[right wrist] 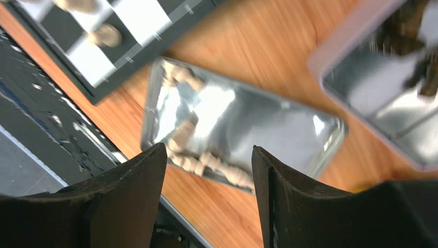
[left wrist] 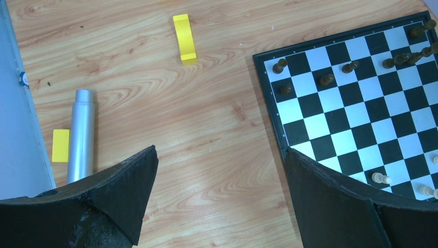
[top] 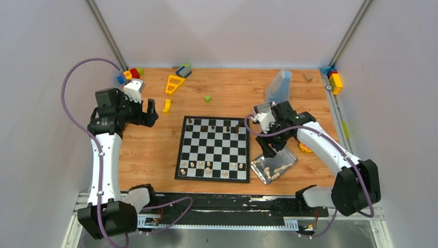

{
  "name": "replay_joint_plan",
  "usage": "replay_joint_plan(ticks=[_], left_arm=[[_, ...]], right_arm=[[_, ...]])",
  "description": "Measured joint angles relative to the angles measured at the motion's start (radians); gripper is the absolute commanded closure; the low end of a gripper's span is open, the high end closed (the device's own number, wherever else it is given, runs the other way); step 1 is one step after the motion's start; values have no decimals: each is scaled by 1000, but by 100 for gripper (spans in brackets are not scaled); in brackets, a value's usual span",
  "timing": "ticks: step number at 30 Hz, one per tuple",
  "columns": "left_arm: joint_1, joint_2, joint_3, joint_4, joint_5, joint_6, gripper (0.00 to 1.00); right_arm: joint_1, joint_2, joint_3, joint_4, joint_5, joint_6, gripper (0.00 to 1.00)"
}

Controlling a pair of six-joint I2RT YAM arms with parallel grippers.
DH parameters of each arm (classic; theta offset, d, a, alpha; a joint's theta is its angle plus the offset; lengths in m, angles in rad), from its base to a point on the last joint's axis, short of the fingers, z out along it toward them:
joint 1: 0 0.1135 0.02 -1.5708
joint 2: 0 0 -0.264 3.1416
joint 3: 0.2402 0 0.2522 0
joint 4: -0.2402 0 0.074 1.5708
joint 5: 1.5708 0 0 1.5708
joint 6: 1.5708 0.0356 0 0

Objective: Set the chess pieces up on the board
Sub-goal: Pick up the chess piece from the storage box.

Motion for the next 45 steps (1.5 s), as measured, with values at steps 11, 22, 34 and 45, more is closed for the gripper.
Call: replay_joint_plan(ticks=[11, 22, 34, 45], left_arm=[[0, 17, 0, -4, 80, 8, 0], [0, 34, -1, -10, 118, 11, 0], [0, 36, -1, -11, 117, 11, 0], [0, 36, -1, -13, 116, 11, 0]], right_arm=[[-269, -103, -229, -30, 14, -143, 40], [-187, -103, -232, -32, -91, -172, 40], [-61, -38, -232, 10, -98, -160, 46], [-19, 34, -232, 51, -92, -145, 69]])
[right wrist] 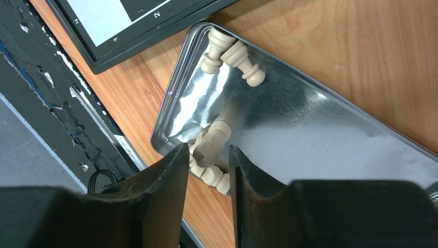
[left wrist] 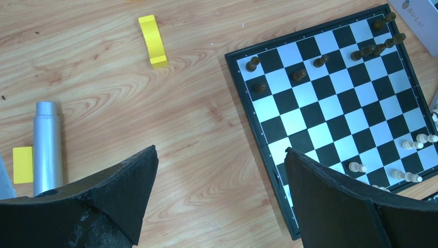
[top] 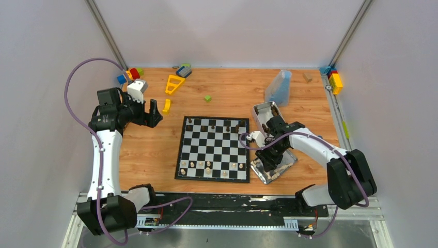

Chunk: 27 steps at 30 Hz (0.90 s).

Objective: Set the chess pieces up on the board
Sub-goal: Pick up the chess piece from the storage box.

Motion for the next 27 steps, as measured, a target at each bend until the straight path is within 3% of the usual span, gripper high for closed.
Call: replay_joint_plan(ticks=[6, 12, 27], left_arm=[[0, 0, 0, -3, -1, 0, 0], [0, 0, 0, -6, -3, 0, 0], [0, 0, 0, -10, 5, 11, 0]], right_arm=[[5, 8, 11, 3, 5, 13, 84], [5, 8, 31, 8, 26, 26, 92], [5, -42, 105, -5, 69, 60, 97]])
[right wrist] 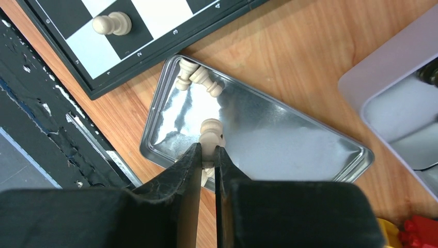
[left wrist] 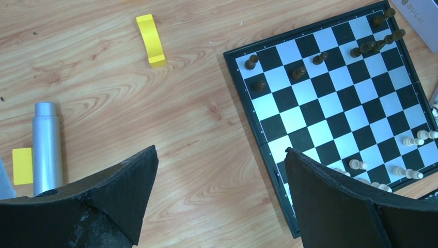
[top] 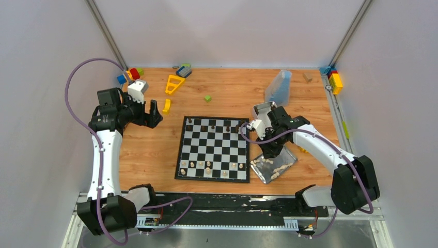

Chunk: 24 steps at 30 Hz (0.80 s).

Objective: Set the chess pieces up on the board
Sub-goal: Pick up the chess piece from the storage box, then place the chess piece in the storage box.

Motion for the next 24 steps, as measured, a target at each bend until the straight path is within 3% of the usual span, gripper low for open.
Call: replay_joint_plan(ticks=[7, 13, 24], left_arm=[[0, 0, 0, -2, 27, 25, 5], [-18, 0, -25, -3, 134, 92, 10], [-317, 0, -57, 35, 198, 206, 14]], right_arm=[[0, 0, 43, -18, -20, 14, 98], [0, -5, 60, -38, -58, 31, 97], [0, -10, 82, -50, -56, 56, 97]])
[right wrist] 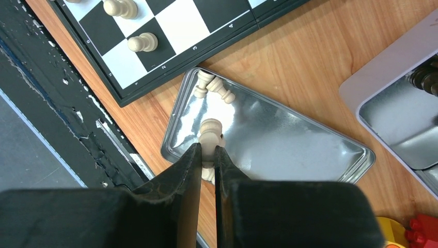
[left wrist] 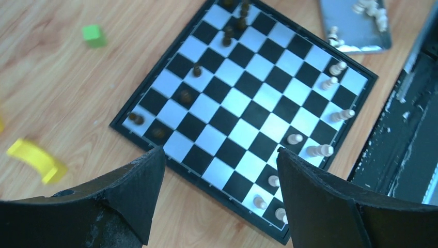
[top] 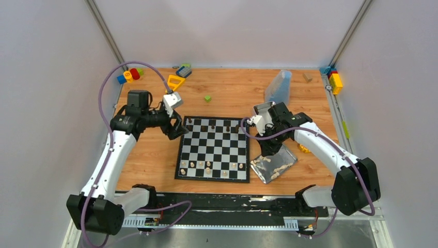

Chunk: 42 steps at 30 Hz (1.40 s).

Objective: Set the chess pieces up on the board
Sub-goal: Place the chess piece in the storage box, then pick up the chess piece from the storage box.

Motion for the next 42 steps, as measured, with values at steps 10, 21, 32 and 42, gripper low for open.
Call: replay_joint_plan(ticks=[10, 21, 32, 42], left_arm=[[-270, 71, -14, 59, 2, 50, 16], [-304, 79, -47, 99, -33, 50, 14], [-304, 47, -67, 92, -73, 58, 9], [-304, 25, 64, -50, -253, 71, 2]], right_arm=[[0, 44, -37, 16, 122, 17, 96], [0, 96, -82, 87, 173, 33, 64], [-11, 44, -115, 104, 207, 29, 38], [-138, -90, -113, 88, 176, 6, 36]])
